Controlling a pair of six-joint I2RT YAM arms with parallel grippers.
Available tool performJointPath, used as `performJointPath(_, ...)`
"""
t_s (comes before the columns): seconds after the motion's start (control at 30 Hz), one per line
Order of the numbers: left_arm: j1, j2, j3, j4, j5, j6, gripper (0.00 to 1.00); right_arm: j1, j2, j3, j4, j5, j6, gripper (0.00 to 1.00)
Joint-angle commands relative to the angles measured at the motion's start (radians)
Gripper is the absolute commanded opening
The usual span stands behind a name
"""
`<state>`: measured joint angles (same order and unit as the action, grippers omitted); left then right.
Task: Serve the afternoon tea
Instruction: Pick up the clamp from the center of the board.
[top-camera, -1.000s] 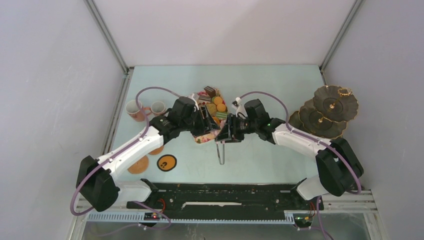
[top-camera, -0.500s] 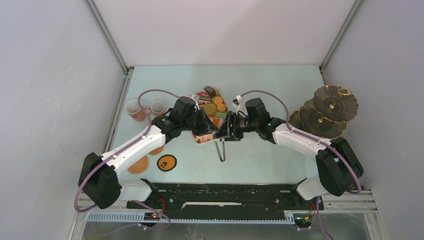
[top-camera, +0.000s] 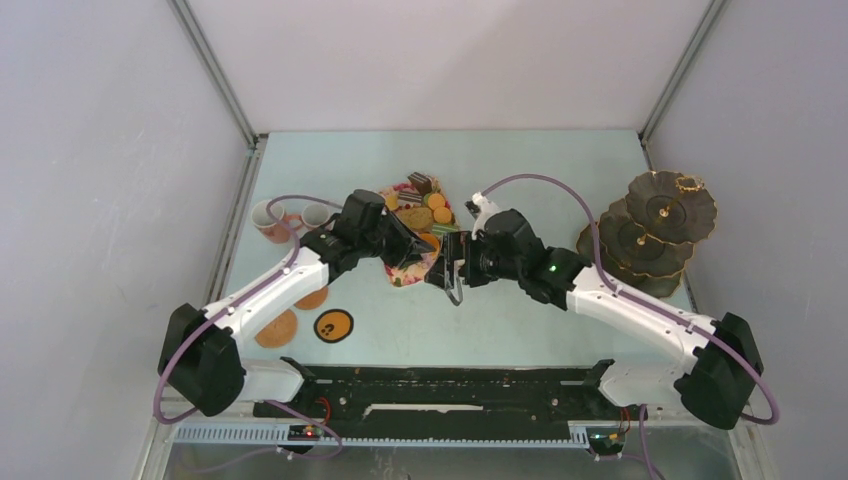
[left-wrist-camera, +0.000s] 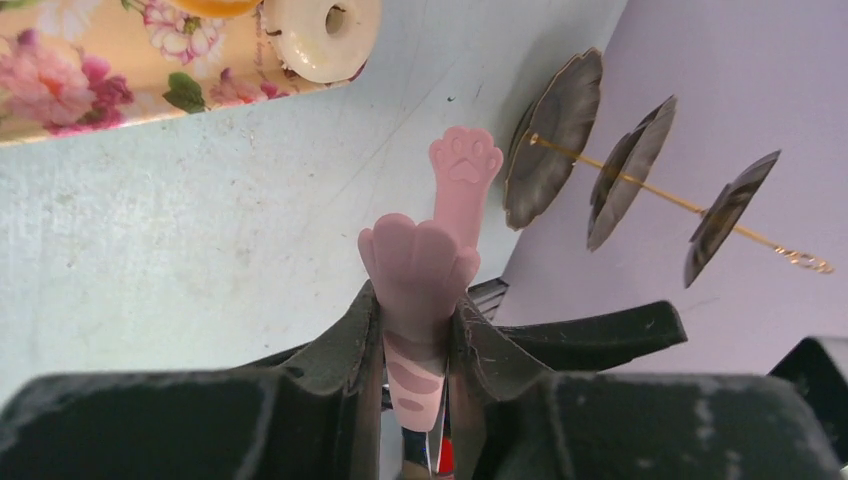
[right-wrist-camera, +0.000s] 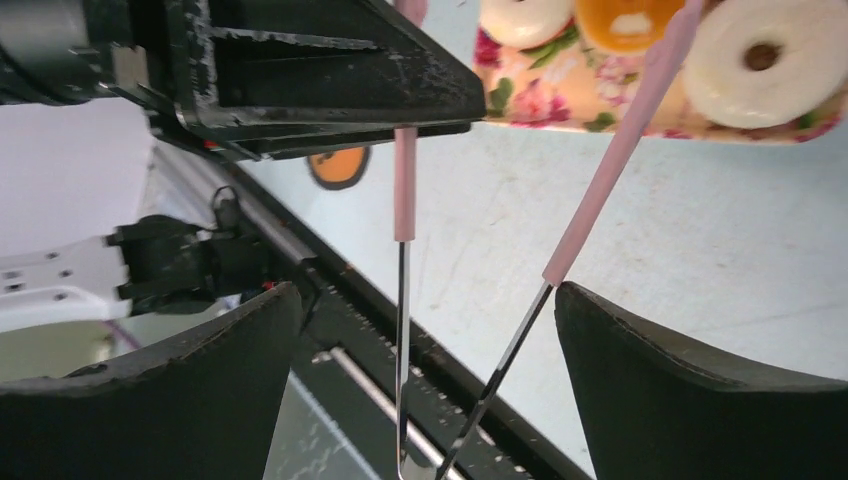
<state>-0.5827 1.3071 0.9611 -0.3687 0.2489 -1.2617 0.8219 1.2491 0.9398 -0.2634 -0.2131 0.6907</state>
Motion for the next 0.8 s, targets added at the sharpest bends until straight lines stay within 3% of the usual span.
performJointPath(0.0,0.006,-0.007,-0.005,0.001,0.006,-0.191,0.0,0.051,-0.011,0.055,-0.096,0.302,-0.063,1.0)
performJointPath(0.17,0.007,-0.018,-0.016,-0.012,0.01,-0.311,0.0,0.095,-0.011,0.059,-0.063,0.391,-0.1,0.98)
performJointPath(0.37,0.009,-0.018,0.01,-0.071,-0.006,-0.335,0.0,0.108,0.004,0.078,-0.038,0.382,-0.13,0.74)
performJointPath(0.43,0.008,-0.016,0.015,-0.083,-0.01,-0.34,0.0,0.108,0.006,0.078,-0.045,0.383,-0.122,0.71)
performJointPath(0.77,0.009,-0.027,0.012,-0.096,-0.026,-0.376,0.0,0.12,0.035,0.093,-0.059,0.351,-0.123,0.77)
